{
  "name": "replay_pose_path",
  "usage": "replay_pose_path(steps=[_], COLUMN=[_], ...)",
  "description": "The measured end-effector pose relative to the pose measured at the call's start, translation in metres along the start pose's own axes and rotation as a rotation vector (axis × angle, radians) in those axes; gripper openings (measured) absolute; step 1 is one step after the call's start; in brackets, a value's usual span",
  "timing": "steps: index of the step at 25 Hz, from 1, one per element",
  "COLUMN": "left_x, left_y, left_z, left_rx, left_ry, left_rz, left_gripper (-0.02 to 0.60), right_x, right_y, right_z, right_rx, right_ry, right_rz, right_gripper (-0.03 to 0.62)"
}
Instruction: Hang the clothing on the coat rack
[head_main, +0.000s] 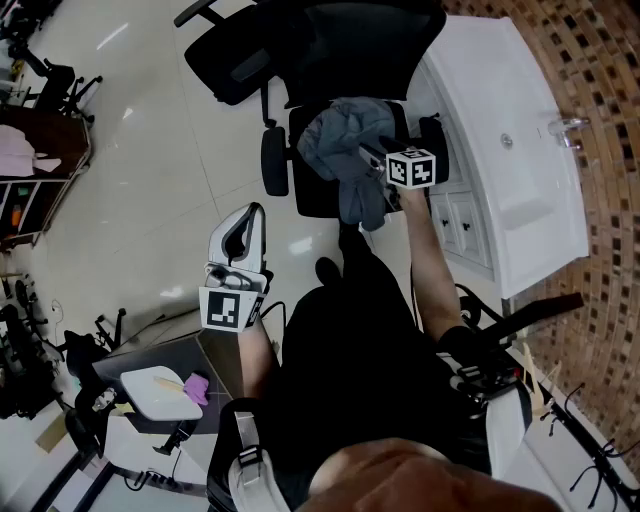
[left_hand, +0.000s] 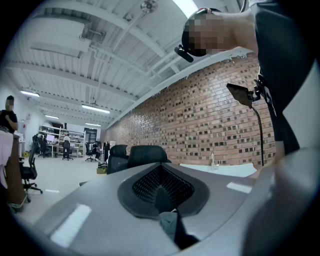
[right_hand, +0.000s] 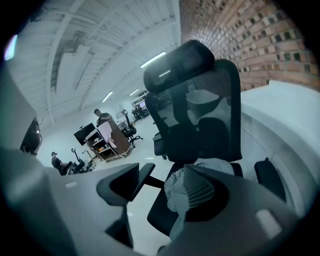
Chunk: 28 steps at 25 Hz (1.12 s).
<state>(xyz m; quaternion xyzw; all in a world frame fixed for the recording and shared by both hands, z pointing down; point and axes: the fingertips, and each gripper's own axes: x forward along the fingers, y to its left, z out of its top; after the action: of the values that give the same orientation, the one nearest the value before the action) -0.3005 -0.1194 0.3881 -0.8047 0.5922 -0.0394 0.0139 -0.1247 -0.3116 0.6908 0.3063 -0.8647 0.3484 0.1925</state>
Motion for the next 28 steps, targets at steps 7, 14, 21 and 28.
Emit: replay_pose_path(steps=[7, 14, 21, 28], left_x=[0.141, 0.187, 0.207, 0.287], left_y=[0.008, 0.015, 0.039, 0.032], left_z=[-0.074, -0.153, -0.274, -0.408], left_rx=[0.022, 0.021, -0.223, -0.158], left_ry=[0.189, 0.348, 0.518, 0.688], left_rz=[-0.071, -0.141, -0.12, -0.296], left_gripper=[0.003, 0.003, 0.003, 0.079], right_x=[0.154, 0.267, 0.195, 0.101], right_y=[-0.16, -0.232, -0.162, -0.074], right_z=[0.009, -0.073, -0.018, 0.011], right_rx=[-0.014, 0.02, -0.113, -0.533], right_ry=[0.17, 0.405, 0.208, 0.13], right_rz=[-0.085, -0.162, -0.082, -0.024], right_gripper=[0.267, 0.24, 0.018, 0.018])
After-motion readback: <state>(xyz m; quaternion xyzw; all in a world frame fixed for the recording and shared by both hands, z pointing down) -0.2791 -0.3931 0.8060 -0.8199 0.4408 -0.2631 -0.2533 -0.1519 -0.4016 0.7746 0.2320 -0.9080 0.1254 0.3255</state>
